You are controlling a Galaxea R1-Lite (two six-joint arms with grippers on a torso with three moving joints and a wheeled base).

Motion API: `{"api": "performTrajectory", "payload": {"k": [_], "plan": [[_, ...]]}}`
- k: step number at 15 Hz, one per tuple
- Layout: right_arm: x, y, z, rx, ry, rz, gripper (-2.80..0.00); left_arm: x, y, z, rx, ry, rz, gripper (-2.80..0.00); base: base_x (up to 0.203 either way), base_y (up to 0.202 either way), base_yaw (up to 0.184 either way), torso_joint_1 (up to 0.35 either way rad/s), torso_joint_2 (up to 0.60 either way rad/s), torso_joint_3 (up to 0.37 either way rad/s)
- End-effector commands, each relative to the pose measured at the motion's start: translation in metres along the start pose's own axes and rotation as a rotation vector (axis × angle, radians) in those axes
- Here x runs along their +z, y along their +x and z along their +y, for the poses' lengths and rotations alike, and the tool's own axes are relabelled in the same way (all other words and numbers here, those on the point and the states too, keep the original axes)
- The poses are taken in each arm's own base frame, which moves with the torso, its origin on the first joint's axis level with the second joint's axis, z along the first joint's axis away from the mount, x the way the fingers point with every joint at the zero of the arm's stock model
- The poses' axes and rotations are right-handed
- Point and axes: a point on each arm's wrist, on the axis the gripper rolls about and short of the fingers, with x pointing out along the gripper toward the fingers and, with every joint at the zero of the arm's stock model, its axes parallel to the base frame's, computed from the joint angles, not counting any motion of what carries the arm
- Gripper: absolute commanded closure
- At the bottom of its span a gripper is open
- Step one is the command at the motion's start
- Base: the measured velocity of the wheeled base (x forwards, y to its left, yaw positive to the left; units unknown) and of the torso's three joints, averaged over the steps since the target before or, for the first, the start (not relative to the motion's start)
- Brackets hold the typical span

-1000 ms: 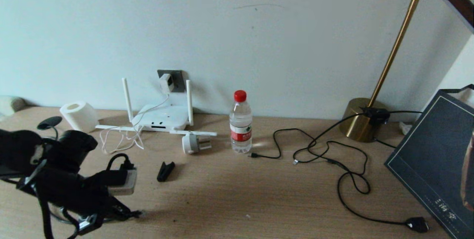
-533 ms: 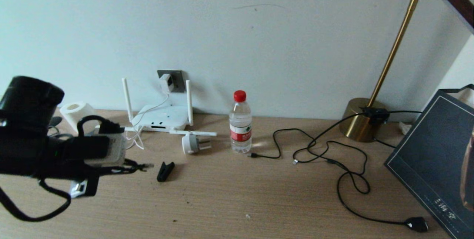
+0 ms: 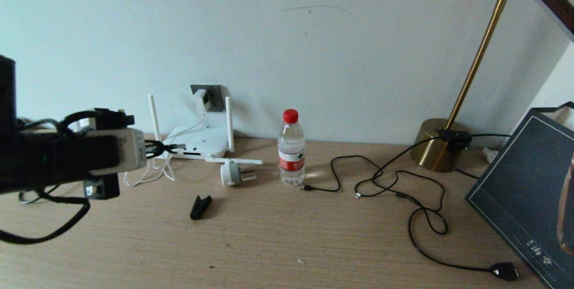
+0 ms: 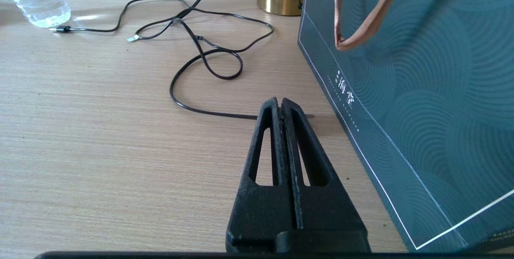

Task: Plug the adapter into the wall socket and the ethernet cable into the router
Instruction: Hand it to the other hand

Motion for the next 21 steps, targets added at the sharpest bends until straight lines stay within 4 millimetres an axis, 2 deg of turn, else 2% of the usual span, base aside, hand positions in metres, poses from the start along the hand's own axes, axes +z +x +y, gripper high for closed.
{"api": "performTrajectory", "payload": {"k": [1, 3, 6, 7, 8, 10, 12, 14, 17, 19, 20, 21], "plan": [[0.000, 0.000, 0.000, 0.000, 0.000, 0.001, 0.00, 0.003, -0.006, -0.006, 0.050, 0.006, -0.004, 0.00, 0.000, 0.000, 0.000, 0.000, 0.00, 0.000], [0.000, 0.000, 0.000, 0.000, -0.007, 0.001, 0.00, 0.003, -0.002, -0.012, 0.076, -0.016, 0.009, 0.00, 0.000, 0.000, 0.000, 0.000, 0.00, 0.000], [0.001, 0.000, 0.000, -0.001, -0.005, -0.001, 0.00, 0.009, 0.002, -0.009, 0.115, -0.023, -0.010, 0.00, 0.000, 0.000, 0.000, 0.000, 0.00, 0.000], [0.010, -0.003, 0.000, 0.000, -0.005, -0.031, 0.00, 0.013, 0.000, -0.007, 0.129, -0.016, -0.024, 0.00, 0.000, 0.000, 0.000, 0.000, 0.00, 0.000], [0.029, -0.007, 0.000, 0.003, 0.005, -0.071, 0.00, 0.017, -0.002, -0.003, 0.145, -0.008, -0.041, 0.00, 0.000, 0.000, 0.000, 0.000, 0.00, 0.000], [0.088, -0.010, 0.002, 0.047, 0.064, -0.112, 0.00, 0.033, -0.001, 0.014, 0.172, 0.015, -0.120, 0.00, 0.000, 0.000, 0.000, 0.000, 0.00, 0.000], [0.135, 0.017, 0.005, 0.140, 0.138, -0.019, 0.00, 0.066, 0.004, 0.021, 0.150, 0.053, -0.264, 0.00, 0.000, 0.000, 0.000, 0.000, 0.00, 0.000], [0.160, 0.056, 0.008, 0.252, 0.195, 0.106, 0.00, 0.092, 0.016, 0.023, 0.121, 0.072, -0.328, 0.00, 0.000, 0.000, 0.000, 0.000, 0.00, 0.000], [0.179, 0.121, 0.014, 0.409, 0.264, 0.236, 0.00, 0.111, 0.033, 0.020, 0.113, 0.080, -0.350, 0.00, 0.000, 0.000, 0.000, 0.000, 0.00, 0.000], [0.183, 0.160, 0.029, 0.546, 0.281, 0.239, 0.00, 0.126, 0.046, 0.023, 0.145, 0.086, -0.371, 0.00, 0.000, 0.000, 0.000, 0.000, 0.00, 0.000], [0.186, 0.174, 0.039, 0.603, 0.283, 0.221, -2.80, 0.132, 0.054, 0.025, 0.154, 0.087, -0.373, 0.00, 0.000, 0.000, 0.000, 0.000, 0.00, 0.000], [0.190, 0.181, 0.053, 0.669, 0.285, 0.204, -2.80, 0.136, 0.061, 0.029, 0.163, 0.087, -0.374, 0.00, 0.000, 0.000, 0.000, 0.000, 0.00, 0.000]]}}
